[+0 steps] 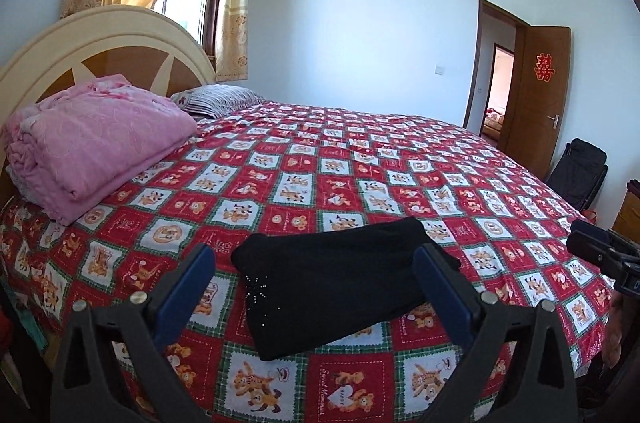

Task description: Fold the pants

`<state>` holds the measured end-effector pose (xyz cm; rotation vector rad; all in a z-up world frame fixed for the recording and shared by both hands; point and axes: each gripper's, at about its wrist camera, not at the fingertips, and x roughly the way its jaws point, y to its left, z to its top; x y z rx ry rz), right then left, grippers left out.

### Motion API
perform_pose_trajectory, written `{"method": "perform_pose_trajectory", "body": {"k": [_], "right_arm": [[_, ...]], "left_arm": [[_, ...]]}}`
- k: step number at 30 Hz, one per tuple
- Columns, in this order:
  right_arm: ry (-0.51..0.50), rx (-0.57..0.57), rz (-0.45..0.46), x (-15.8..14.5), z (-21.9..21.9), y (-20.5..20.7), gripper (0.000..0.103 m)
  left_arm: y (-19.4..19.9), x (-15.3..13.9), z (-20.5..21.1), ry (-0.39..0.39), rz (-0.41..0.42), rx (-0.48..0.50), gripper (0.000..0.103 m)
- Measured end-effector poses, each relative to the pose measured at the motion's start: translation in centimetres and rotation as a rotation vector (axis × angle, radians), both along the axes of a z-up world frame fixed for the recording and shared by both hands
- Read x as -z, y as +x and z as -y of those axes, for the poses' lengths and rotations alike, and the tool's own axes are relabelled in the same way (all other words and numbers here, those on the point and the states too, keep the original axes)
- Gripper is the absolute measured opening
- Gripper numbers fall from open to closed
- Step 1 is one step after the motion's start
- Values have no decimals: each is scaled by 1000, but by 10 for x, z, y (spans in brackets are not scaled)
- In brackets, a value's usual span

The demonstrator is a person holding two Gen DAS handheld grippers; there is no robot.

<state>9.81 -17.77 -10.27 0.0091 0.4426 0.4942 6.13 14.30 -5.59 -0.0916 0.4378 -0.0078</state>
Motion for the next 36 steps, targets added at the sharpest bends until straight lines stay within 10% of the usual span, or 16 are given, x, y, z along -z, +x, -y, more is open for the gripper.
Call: {"method": "perform_pose_trajectory", "body": {"k": [36], "right_arm": [[13, 44, 40, -13, 13, -3, 74]], "left_arm": [[-2, -6, 2, 61, -1, -9, 103]]}}
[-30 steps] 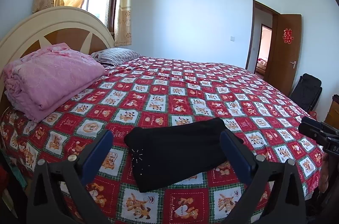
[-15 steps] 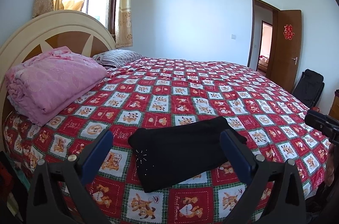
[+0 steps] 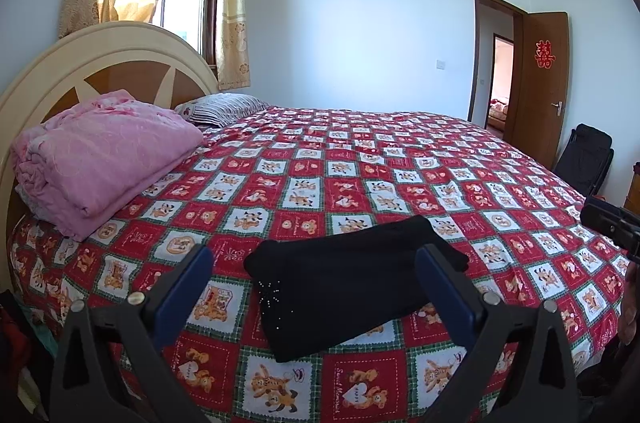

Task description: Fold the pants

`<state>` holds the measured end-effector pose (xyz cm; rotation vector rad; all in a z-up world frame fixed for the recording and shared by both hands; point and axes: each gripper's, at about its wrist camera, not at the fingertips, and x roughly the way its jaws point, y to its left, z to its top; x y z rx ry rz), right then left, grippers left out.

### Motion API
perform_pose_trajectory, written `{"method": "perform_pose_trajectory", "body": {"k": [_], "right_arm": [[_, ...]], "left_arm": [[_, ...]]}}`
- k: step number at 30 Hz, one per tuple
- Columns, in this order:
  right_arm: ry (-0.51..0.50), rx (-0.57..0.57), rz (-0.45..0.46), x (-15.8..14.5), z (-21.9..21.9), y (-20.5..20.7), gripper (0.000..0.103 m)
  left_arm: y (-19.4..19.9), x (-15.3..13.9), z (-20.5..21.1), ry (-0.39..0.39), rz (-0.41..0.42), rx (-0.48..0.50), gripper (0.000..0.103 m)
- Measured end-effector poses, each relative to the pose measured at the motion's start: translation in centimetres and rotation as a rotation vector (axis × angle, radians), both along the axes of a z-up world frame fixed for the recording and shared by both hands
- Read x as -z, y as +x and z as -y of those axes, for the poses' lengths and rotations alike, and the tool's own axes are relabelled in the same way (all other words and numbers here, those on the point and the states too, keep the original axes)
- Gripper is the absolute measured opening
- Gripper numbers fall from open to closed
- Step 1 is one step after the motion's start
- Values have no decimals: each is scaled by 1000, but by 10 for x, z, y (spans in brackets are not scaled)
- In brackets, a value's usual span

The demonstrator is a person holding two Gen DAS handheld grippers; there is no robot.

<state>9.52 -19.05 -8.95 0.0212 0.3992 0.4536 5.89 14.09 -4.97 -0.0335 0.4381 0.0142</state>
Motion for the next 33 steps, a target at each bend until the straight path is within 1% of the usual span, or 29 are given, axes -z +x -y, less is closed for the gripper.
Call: {"method": "perform_pose_trajectory", "body": {"k": [11, 14, 20, 26, 31, 33], "right_arm": [[-11, 7, 16, -1, -1, -2, 74], [-19, 9, 22, -1, -2, -3, 74], [-22, 11, 25, -1, -3, -4, 74], [-21, 12, 29, -1, -3, -4, 74], [-25, 11, 27, 1, -3, -3, 74], [-26, 11, 25, 2, -3, -2, 74]], "left_arm": [[1, 1, 0, 15, -11, 4, 103], [-1, -1, 2, 26, 2, -3, 103], [-1, -3, 4, 17, 9, 4, 103], [-2, -4, 5, 31, 28, -25, 103], [-1, 0, 2, 25, 20, -60, 103], [0, 1, 0, 19, 10, -58, 103]]}}
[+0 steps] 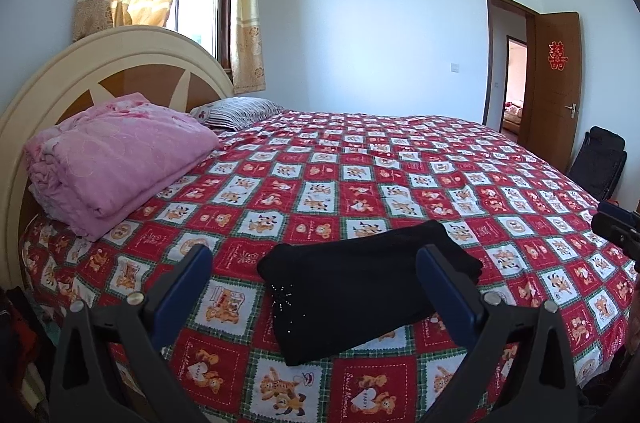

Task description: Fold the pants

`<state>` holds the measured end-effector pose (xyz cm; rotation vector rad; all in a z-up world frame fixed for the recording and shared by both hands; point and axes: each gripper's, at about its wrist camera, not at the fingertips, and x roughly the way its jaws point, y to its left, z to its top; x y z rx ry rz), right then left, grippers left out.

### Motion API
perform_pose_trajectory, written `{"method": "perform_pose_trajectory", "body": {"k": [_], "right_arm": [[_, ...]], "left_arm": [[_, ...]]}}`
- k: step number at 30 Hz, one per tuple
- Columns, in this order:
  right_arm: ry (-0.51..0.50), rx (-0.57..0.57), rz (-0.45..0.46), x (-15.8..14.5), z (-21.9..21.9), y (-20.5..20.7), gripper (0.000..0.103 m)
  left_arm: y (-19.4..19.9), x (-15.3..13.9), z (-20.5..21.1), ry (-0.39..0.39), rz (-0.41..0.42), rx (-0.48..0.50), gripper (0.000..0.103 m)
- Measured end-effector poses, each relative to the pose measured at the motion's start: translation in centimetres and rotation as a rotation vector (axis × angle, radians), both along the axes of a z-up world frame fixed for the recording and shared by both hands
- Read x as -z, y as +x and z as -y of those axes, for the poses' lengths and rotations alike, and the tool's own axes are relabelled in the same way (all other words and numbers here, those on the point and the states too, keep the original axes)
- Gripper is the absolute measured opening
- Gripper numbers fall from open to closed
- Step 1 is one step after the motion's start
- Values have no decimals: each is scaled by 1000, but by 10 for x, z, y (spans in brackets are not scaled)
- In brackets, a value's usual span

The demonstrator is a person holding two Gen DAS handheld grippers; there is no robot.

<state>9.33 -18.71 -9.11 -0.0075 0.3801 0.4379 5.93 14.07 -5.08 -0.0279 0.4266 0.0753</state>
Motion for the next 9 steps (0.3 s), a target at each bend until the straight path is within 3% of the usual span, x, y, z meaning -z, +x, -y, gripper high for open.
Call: {"method": "perform_pose_trajectory", "body": {"k": [9], "right_arm": [[-3, -1, -11, 5, -1, 2, 74]], "left_arm": [[2, 8, 0, 4, -8, 22, 103]]}}
